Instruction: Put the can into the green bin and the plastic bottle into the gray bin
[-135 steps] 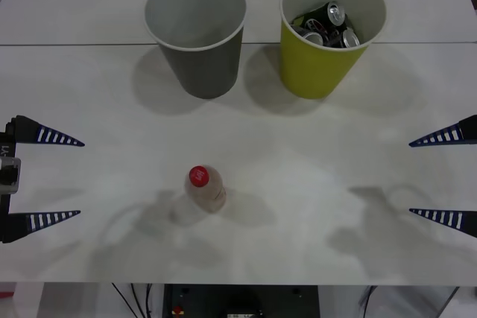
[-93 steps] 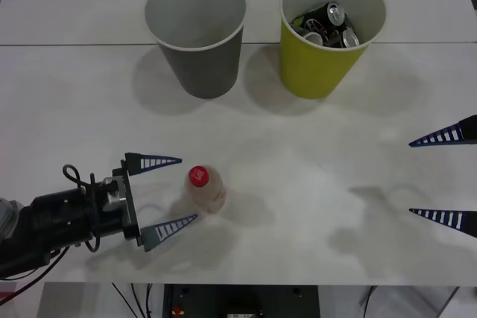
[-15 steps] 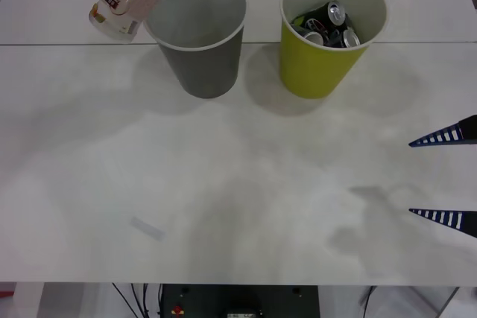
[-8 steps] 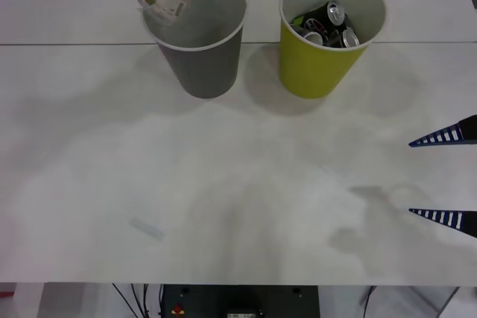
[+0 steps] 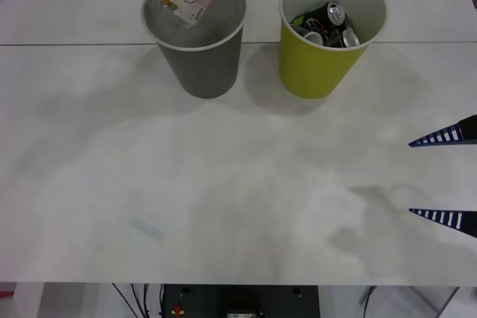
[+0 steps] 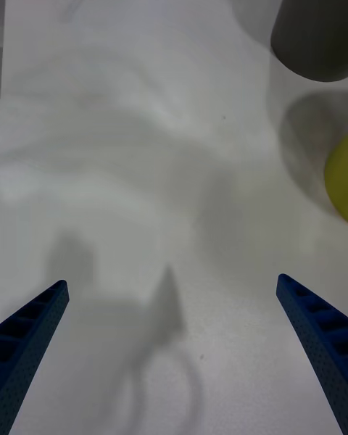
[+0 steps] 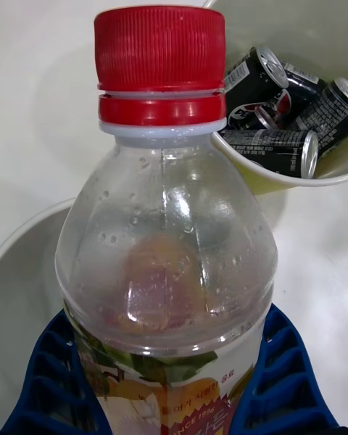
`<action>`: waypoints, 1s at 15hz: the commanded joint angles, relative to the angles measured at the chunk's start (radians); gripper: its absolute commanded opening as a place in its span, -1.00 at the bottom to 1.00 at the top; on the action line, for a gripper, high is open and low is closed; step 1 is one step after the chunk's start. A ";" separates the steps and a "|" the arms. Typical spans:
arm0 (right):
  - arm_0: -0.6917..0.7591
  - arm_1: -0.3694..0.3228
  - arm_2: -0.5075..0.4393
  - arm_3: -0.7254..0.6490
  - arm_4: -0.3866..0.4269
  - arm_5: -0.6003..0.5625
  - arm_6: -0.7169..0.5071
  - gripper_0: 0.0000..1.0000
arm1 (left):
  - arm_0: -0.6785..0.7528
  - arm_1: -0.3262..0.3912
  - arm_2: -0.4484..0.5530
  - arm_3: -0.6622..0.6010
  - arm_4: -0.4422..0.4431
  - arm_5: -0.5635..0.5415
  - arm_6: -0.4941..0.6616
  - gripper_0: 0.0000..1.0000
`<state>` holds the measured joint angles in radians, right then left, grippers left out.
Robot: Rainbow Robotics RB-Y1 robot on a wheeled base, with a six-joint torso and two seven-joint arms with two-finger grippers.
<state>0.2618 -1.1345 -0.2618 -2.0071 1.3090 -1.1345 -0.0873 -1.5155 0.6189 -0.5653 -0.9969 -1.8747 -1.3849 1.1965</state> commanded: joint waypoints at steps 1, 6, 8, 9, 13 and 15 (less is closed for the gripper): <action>0.000 0.000 0.000 0.000 0.000 0.000 0.000 1.00 | 0.000 0.009 0.001 0.000 0.002 0.003 -0.003 1.00; 0.000 0.000 0.000 0.000 0.000 0.000 0.000 1.00 | 0.003 0.081 -0.007 -0.009 0.108 -0.023 -0.015 1.00; 0.000 0.000 0.000 0.000 0.000 0.000 0.000 1.00 | 0.003 0.173 -0.071 -0.049 0.238 -0.020 -0.022 1.00; 0.000 0.000 0.000 0.000 0.000 0.000 0.000 1.00 | 0.008 0.220 -0.102 -0.065 0.304 -0.016 -0.037 1.00; 0.000 0.000 0.000 0.000 0.000 0.000 0.000 1.00 | 0.172 0.413 -0.058 -0.246 0.468 0.024 -0.087 1.00; 0.000 0.000 0.000 0.000 0.000 0.000 0.000 1.00 | 0.287 0.472 0.038 -0.339 0.486 0.024 -0.101 1.00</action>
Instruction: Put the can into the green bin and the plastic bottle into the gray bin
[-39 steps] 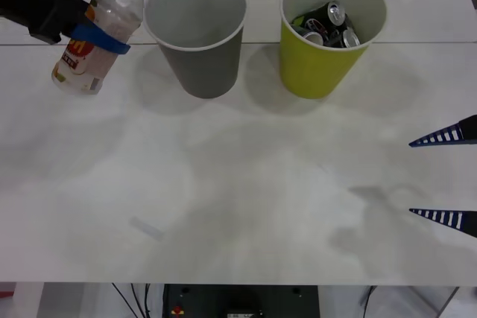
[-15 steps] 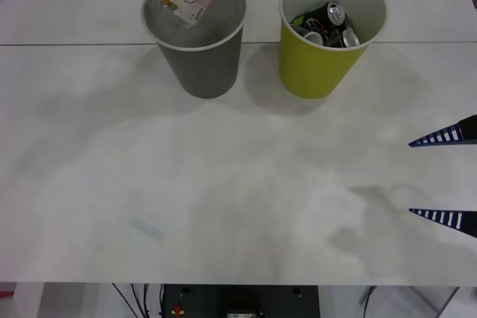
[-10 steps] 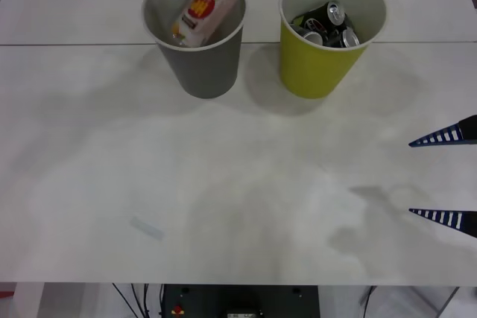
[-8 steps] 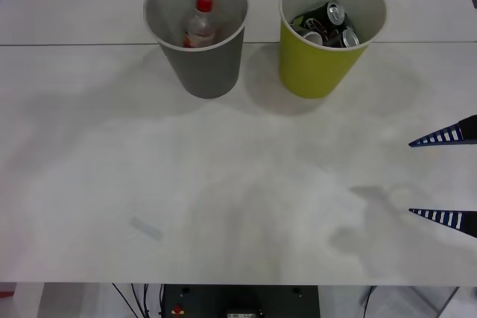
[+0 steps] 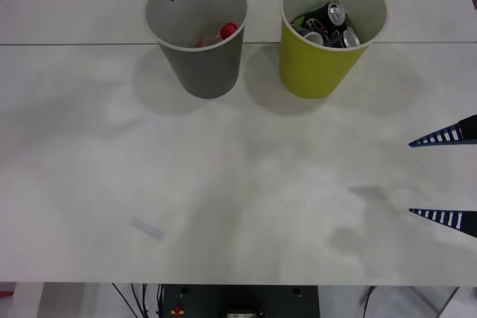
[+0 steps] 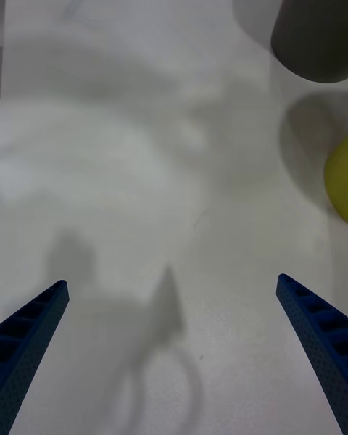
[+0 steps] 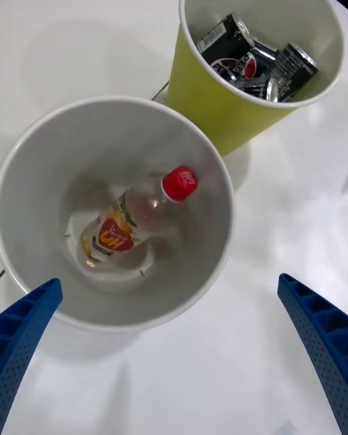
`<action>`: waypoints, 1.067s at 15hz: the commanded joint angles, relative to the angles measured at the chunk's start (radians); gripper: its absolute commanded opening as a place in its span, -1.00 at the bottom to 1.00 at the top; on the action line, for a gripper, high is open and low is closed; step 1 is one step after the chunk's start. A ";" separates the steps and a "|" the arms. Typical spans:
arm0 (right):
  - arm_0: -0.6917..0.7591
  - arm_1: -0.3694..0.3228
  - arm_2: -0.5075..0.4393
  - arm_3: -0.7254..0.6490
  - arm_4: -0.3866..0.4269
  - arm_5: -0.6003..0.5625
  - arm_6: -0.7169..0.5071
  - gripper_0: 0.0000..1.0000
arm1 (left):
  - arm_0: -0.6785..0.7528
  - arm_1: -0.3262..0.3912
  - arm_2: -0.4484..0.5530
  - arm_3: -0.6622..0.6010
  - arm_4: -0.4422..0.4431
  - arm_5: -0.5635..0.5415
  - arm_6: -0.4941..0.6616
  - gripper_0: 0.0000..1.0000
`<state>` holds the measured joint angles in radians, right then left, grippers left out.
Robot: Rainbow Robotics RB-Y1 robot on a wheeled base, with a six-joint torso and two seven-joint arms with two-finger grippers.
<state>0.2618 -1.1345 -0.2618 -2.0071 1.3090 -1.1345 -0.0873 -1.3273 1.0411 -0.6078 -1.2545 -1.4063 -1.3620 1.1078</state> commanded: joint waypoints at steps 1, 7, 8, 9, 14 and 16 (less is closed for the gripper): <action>0.000 0.000 0.000 0.000 0.000 0.000 0.000 1.00 | 0.168 0.070 0.145 -0.129 0.024 -0.002 -0.022 1.00; 0.000 0.000 0.000 0.000 0.000 0.000 0.000 1.00 | 0.537 0.093 0.496 -0.384 -0.030 -0.085 -0.181 1.00; 0.000 0.000 0.000 0.000 0.000 0.000 0.000 1.00 | 0.582 0.093 0.528 -0.421 -0.042 -0.095 -0.218 1.00; 0.000 0.000 0.000 0.000 0.000 0.000 0.000 1.00 | 0.625 0.093 0.557 -0.453 -0.053 -0.095 -0.249 1.00; 0.000 0.000 0.000 0.000 0.000 0.000 0.000 1.00 | 0.870 0.073 0.711 -0.652 -0.120 -0.095 -0.410 1.00; 0.000 0.000 0.000 0.000 0.000 0.000 0.000 1.00 | 0.973 0.039 0.783 -0.737 -0.129 -0.095 -0.424 1.00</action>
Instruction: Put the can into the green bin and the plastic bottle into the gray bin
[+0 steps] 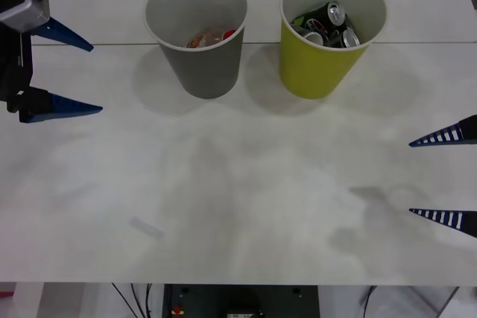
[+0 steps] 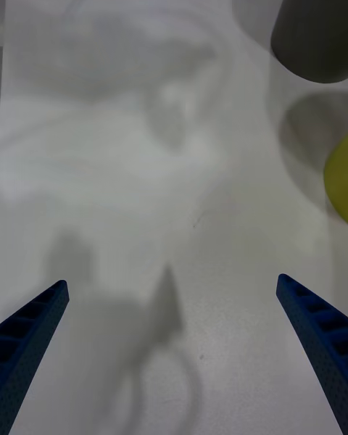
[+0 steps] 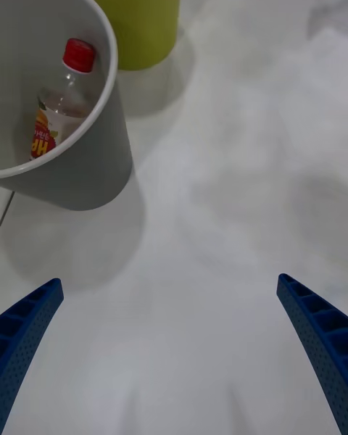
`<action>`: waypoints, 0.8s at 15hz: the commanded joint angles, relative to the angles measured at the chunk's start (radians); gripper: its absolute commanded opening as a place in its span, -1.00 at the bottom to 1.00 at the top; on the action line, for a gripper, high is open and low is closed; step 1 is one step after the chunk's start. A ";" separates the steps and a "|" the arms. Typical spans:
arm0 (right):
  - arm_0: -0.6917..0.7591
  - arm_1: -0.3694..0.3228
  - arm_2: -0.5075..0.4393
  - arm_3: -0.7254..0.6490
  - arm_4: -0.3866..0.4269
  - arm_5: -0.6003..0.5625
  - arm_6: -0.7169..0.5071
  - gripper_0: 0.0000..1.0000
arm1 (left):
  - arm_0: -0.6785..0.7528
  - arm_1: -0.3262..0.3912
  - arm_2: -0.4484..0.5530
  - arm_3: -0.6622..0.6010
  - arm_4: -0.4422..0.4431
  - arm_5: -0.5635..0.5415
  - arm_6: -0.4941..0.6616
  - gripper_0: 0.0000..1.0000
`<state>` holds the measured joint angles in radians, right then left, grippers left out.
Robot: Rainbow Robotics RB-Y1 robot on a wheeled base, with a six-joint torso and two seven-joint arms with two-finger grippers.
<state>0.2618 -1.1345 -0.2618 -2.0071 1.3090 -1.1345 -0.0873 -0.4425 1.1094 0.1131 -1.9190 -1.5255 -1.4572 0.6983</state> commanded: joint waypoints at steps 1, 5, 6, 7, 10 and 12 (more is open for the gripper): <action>0.000 0.000 0.000 0.000 0.000 0.000 0.000 1.00 | 0.134 -0.048 0.094 -0.103 -0.013 0.000 -0.026 1.00; 0.000 0.000 0.000 0.000 0.000 0.000 0.000 1.00 | 0.295 -0.111 0.183 -0.195 -0.035 -0.002 -0.163 1.00; 0.000 0.000 0.000 0.000 0.000 0.000 0.000 1.00 | 0.318 -0.120 0.186 -0.206 -0.045 -0.014 -0.194 1.00; 0.000 0.000 0.000 0.000 0.000 0.000 0.000 1.00 | 0.334 -0.128 0.189 -0.212 -0.056 -0.022 -0.220 1.00; 0.000 0.000 0.000 0.000 0.000 0.000 0.000 1.00 | 0.390 -0.166 0.198 -0.227 -0.087 -0.023 -0.267 1.00; 0.000 0.000 0.000 0.000 0.000 0.000 0.000 1.00 | 0.435 -0.197 0.206 -0.268 -0.134 -0.023 -0.304 1.00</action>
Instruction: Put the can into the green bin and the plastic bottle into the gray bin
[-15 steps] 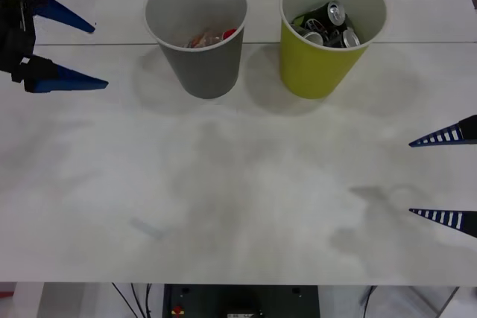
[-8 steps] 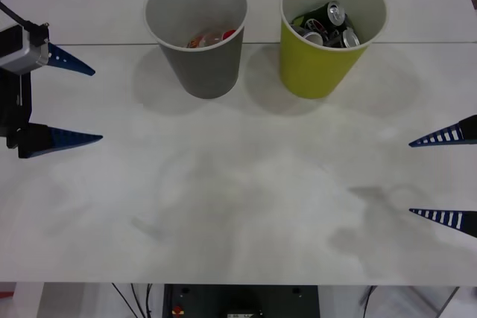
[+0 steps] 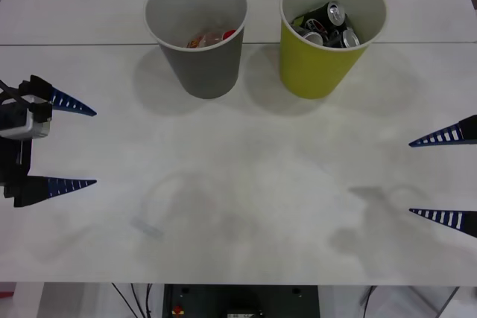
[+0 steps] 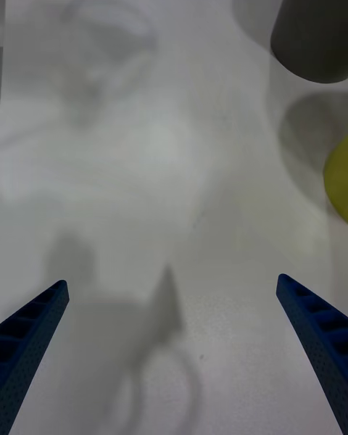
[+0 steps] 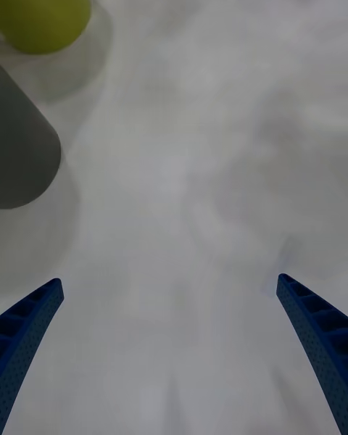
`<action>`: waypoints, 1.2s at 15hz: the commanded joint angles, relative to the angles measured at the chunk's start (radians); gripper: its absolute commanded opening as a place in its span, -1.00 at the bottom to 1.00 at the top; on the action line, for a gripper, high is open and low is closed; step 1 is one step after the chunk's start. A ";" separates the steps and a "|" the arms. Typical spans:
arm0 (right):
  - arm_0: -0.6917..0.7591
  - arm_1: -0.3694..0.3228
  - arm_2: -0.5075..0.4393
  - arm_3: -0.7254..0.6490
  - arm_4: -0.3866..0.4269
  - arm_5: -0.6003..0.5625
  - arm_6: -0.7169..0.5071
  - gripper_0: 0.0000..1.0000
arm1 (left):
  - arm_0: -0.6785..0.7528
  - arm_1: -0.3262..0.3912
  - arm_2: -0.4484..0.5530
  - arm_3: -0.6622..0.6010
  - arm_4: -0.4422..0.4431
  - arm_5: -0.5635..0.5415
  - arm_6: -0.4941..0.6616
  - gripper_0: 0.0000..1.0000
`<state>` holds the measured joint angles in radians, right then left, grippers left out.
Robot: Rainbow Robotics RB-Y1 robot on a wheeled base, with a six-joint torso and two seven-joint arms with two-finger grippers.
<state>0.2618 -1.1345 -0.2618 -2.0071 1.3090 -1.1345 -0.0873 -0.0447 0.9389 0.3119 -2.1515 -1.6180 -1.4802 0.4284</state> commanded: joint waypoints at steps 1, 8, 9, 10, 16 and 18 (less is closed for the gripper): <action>0.000 0.000 0.000 0.000 0.000 0.000 0.000 1.00 | 0.054 -0.042 0.019 -0.047 -0.054 0.000 -0.054 1.00; 0.000 0.000 0.000 0.000 0.000 0.000 0.000 1.00 | 0.117 -0.109 0.044 -0.050 -0.063 -0.046 -0.191 1.00; 0.000 0.000 0.000 0.000 0.000 0.000 0.000 1.00 | 0.118 -0.118 0.044 -0.051 -0.062 -0.055 -0.198 1.00; 0.000 0.000 0.000 0.000 0.000 0.000 0.000 1.00 | 0.121 -0.126 0.044 -0.051 -0.062 -0.055 -0.203 1.00; 0.000 0.000 0.000 0.000 0.000 0.000 0.000 1.00 | 0.151 -0.155 0.041 -0.050 -0.040 -0.057 -0.226 1.00; 0.000 0.000 0.000 0.000 0.000 0.000 0.000 1.00 | 0.151 -0.155 0.041 -0.051 -0.040 -0.057 -0.226 1.00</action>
<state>0.2618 -1.1345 -0.2618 -2.0071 1.3090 -1.1345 -0.0873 0.1058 0.7836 0.3531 -2.2026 -1.6587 -1.5370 0.2025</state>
